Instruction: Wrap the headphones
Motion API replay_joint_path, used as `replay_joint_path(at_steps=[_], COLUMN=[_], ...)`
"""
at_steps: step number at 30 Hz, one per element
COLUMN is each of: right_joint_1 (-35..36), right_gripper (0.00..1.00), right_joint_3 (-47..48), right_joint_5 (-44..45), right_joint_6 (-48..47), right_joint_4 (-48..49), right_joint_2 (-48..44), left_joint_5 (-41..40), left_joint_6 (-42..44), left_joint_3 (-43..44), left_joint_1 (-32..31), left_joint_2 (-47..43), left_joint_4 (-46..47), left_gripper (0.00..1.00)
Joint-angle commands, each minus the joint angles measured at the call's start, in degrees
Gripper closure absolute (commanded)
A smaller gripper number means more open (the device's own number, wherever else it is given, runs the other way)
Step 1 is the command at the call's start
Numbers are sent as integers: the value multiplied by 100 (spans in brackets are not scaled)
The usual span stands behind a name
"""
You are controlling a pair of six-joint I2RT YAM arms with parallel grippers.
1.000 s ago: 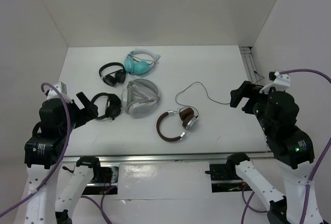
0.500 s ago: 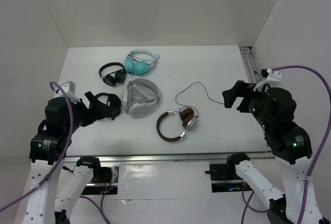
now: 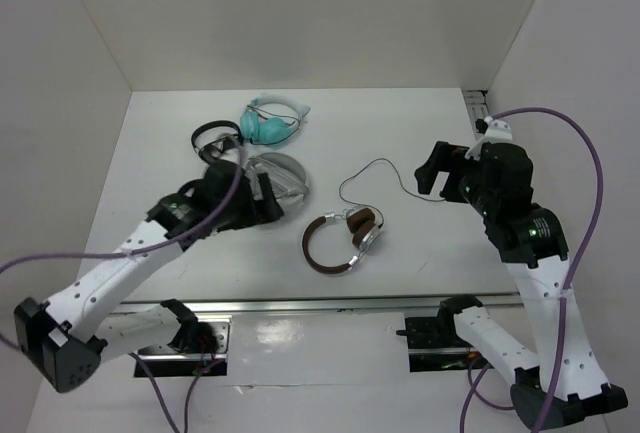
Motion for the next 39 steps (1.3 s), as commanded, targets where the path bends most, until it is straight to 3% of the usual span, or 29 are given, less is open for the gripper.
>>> replay_joint_path(at_steps=[1,7,12,19,28,29,31,34,37,39], right_joint_1=[-34,-34,-34,18,71,71,71,71,71,71], right_gripper=[0,0,0,0,0,0,0,0,0,0], right_joint_3=[-24,38,38,-76,-129,-182,-182,-182,-182,-182], right_joint_5=[-119,75,-39,-215,-338,-338,-338,-338,-391,-592], right_joint_6=[47,-67,-128,-243,-243,-243,-243,-243,-243,-190], right_joint_4=[514,330,330,391,497,497,549,549,602,716], right_joint_2=[98,37,37,-78,-192,-253,-253,-253,-306,-359], left_joint_5=[-1880,-2420,-2640,-2465,-2104,-2104,-2025,-1920,-1867,-1867], left_joint_6=[-1354,-3080,-4478,-4831,-4953,-4954,-4954,-4954,-4840,-4621], left_joint_3=[334,-211,405,545,528,475,397,334,282,282], left_joint_1=[-1561,-2757,-3198,-3199,-2918,-2918,-2856,-2856,-2856,-2909], left_joint_2=[267,1056,2665,3921,4574,4574,4574,4425,4302,4188], left_joint_4=[-148,-148,-631,-254,-122,-70,-17,36,88,11], left_gripper=[0,0,0,3,24,30,57,85,100,100])
